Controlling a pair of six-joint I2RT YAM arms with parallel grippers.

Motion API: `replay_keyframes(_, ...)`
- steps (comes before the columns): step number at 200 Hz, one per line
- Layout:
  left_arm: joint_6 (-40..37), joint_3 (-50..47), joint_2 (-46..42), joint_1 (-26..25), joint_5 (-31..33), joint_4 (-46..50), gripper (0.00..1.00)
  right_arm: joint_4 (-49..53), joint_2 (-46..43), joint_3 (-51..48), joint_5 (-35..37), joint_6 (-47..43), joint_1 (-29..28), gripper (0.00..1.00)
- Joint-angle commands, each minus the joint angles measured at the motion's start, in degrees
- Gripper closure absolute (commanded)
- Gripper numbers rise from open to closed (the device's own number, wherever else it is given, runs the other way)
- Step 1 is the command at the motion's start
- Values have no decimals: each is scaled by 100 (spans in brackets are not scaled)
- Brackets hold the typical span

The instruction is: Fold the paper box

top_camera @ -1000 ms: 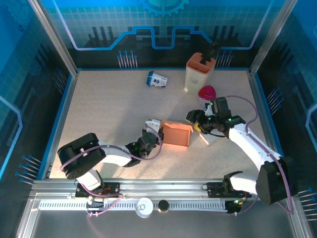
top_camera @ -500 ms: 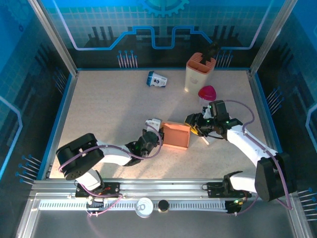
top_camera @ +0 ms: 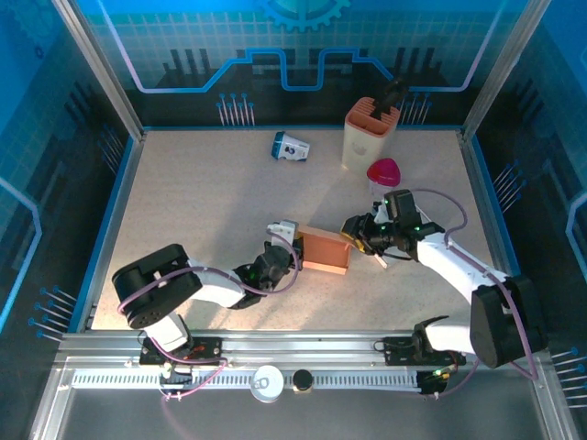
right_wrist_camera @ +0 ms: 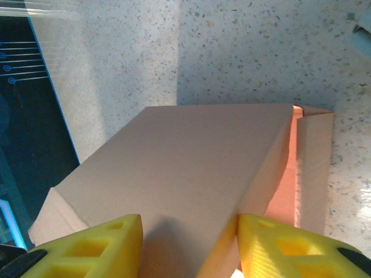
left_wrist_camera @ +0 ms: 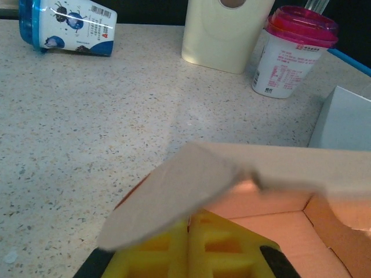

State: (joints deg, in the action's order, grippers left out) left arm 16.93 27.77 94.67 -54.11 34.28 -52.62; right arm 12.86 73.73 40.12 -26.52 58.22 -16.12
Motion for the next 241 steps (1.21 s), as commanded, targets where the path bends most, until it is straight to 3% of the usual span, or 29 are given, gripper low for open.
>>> replay_keyframes(1, 285, -126, 108, -56, -555, -456, 97, -56, -60, -144, -4, -242, -174, 55)
replay_keyframes(36, 560, -294, 12, -56, -583, -453, 92, 313, -183, -49, 374, -572, -377, 55)
replay_keyframes(53, 706, -355, -151, -73, -557, -240, 82, 450, -225, -41, 554, -702, -455, 56)
replay_keyframes(82, 1043, -396, -528, -89, -593, 362, 70, 463, -233, -124, 731, -752, -598, 57)
replay_keyframes(146, 1647, -241, -1045, -91, -802, 1997, 56, 495, -282, -213, 1096, -743, -787, 60)
replay_keyframes(193, 1959, -312, -1062, -89, -1010, 2314, 52, 463, -180, -190, 1214, -716, -912, 61)
replay_keyframes(241, 2350, -346, -1846, -91, -1311, 3319, 49, 674, -239, -59, 1381, -794, -972, 62)
